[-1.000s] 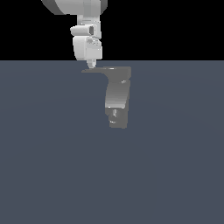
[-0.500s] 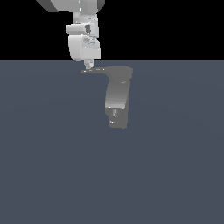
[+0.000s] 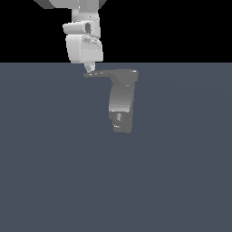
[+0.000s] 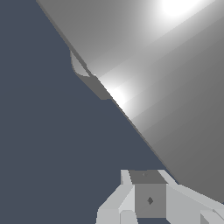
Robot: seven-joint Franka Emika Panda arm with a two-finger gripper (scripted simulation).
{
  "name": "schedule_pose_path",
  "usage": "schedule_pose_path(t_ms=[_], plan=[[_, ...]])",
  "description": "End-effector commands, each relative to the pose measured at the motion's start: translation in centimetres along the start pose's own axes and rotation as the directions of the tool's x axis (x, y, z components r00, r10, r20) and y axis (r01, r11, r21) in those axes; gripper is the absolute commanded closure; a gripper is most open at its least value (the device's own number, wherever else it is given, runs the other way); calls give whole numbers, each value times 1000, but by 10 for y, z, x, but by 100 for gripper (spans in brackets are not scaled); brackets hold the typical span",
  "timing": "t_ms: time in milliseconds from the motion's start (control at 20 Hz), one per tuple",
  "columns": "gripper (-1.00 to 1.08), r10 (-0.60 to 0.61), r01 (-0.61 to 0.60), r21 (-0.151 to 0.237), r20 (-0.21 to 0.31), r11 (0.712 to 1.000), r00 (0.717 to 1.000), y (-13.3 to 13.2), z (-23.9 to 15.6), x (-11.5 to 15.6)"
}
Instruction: Turn on the faucet by rotating a designated handle.
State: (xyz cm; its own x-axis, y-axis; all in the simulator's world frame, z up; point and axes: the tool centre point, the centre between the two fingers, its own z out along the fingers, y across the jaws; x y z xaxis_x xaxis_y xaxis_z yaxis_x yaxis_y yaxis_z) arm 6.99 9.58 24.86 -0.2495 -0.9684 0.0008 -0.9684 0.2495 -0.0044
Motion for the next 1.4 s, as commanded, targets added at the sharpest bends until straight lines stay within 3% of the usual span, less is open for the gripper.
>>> schedule_pose_path(t_ms=[0, 250, 1350], plan=[[108, -9, 9, -4, 1, 1000, 1000, 12, 0, -6], [108, -9, 9, -4, 1, 1000, 1000, 24, 0, -6], [108, -6, 6, -3, 1, 1000, 1000, 66, 0, 36]])
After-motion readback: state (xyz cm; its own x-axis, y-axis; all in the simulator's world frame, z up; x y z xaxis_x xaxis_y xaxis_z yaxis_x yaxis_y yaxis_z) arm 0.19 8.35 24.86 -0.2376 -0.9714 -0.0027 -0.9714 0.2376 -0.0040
